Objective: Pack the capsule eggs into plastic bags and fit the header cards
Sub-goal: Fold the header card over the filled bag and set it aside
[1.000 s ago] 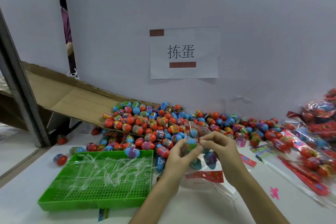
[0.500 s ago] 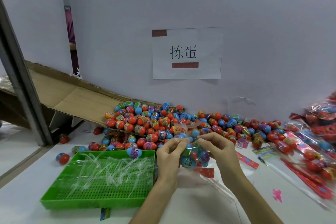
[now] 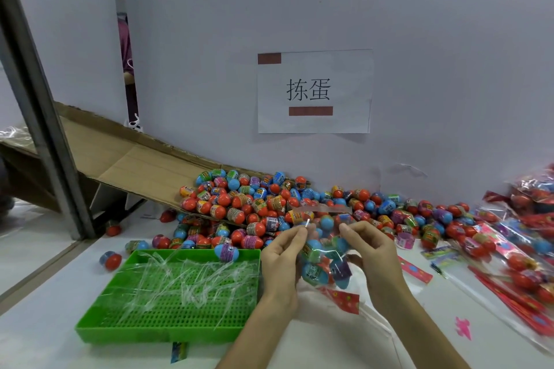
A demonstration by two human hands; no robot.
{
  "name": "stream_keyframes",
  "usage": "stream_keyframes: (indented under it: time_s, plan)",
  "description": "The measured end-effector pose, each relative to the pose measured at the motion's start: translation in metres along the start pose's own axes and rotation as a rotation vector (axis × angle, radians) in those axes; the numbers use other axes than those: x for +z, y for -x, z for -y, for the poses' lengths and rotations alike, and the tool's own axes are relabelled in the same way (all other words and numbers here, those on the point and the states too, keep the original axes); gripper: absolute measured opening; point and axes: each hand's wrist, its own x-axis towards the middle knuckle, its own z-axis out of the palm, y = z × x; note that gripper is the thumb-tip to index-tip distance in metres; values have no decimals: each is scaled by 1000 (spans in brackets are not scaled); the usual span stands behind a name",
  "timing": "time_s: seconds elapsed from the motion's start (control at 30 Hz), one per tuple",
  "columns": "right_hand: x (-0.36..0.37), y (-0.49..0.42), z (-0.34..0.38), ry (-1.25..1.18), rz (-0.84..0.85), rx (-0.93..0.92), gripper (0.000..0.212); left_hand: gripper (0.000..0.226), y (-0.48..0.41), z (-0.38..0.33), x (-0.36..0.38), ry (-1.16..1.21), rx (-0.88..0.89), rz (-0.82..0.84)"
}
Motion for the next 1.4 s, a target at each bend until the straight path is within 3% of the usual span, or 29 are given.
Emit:
stream_keyframes:
  time_s: [0.13,0.4,0.6,0.8,0.87,0.97,1.13,1.23,1.4]
  plan:
    - [-4,-2,-4,55,-108,-20,15,20,0,2,-1,-40,-6,11]
    - [-4,0,-5,155,-83,-45,19,26,2,-3,3,-36,-117,165]
    - [-2,-1,-10,179,-82,-52,17,27,-2,2,1,-31,13,61]
    - [-5,-4,-15,151,-139,-73,14,25,1,4,6,-93,18,51]
    - [-6,-4,-16,266,-205,-150,14,24,1,6,6,-146,27,44]
    - [-8,-1,-13,464,-276,-353,33,21,4,7,7,-215,27,89]
    - [-3,6,-11,605,-45,-717,30,22,10,6,7,-398,173,162]
    - [4,10,-12,620,50,-768,26,25,15,6,8,-494,290,215]
    - [1,8,-13,616,19,-755,27,28,20,9,8,-675,480,224]
